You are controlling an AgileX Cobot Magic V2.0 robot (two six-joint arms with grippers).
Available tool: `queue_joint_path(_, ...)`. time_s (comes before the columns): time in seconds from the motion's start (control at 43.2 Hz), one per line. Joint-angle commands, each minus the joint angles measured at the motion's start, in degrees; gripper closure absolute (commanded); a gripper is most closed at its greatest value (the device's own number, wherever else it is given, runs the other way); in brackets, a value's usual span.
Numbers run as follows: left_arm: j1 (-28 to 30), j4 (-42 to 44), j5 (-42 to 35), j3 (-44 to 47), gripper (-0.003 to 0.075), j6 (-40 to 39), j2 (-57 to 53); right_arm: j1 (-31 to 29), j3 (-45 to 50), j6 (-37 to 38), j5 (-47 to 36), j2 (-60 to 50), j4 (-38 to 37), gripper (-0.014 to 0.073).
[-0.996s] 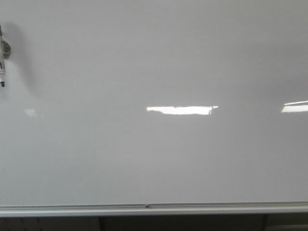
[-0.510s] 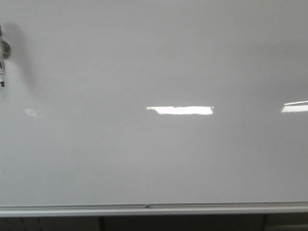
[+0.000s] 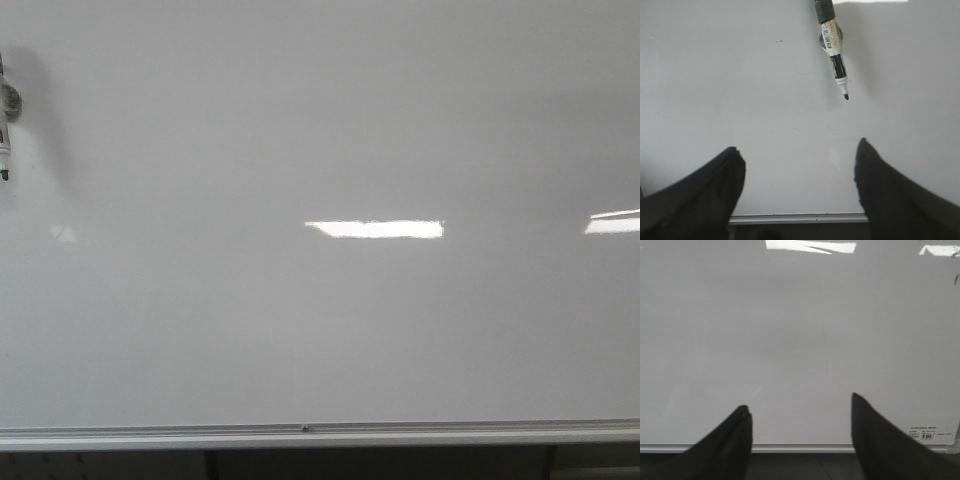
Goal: Write number 2 on whiteboard
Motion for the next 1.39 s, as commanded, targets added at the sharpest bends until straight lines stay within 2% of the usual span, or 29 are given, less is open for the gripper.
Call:
queue_joint_path(0.0, -0.79, 0.00, -4.00, -1.92, 0.0134, -0.03, 1.66, 0.09, -1.55, -0.63, -4.15, 0.60, -0.37, 0.0021)
queue_joint_path(0.255, -4.28, -0.83, -2.53, -7.64, 0.0135, -0.03, 9.40, 0.09, -1.55, -0.63, -4.30, 0.60, -0.37, 0.0021)
queue_joint_path(0.927, -4.26, -6.85, -3.63, -25.12, 0.0135, -0.03, 39.21, 0.09, -1.55, -0.63, -4.30, 0.60, -0.37, 0.0021)
queue_joint_path(1.135, -4.68, -7.68, -8.26, -27.33, 0.0135, -0.03, 44.87, 0.09, -1.55, -0.63, -4.30, 0.60, -0.37, 0.0021)
queue_joint_path(1.367, -4.68, -7.93, -10.08, -29.37, 0.0135, -0.03, 49.41, 0.09, -1.55, -0.63, -4.30, 0.60, -0.37, 0.0021)
